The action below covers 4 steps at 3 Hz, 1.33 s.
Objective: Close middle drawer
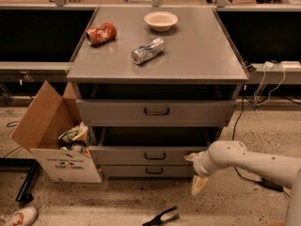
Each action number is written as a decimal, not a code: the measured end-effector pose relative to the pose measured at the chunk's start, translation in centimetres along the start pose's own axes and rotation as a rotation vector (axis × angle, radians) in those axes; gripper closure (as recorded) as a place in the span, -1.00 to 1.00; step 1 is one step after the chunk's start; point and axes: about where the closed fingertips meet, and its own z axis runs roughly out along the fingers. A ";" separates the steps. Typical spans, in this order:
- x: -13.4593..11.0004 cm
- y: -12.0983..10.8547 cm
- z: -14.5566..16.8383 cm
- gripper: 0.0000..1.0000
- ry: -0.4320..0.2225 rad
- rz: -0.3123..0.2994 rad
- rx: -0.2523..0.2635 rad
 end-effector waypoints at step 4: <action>0.5 -2.8 -1.7 0.26 -0.026 0.011 0.104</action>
Offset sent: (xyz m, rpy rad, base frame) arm 0.0000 -0.0008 0.0011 -0.0003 -0.0117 -0.0127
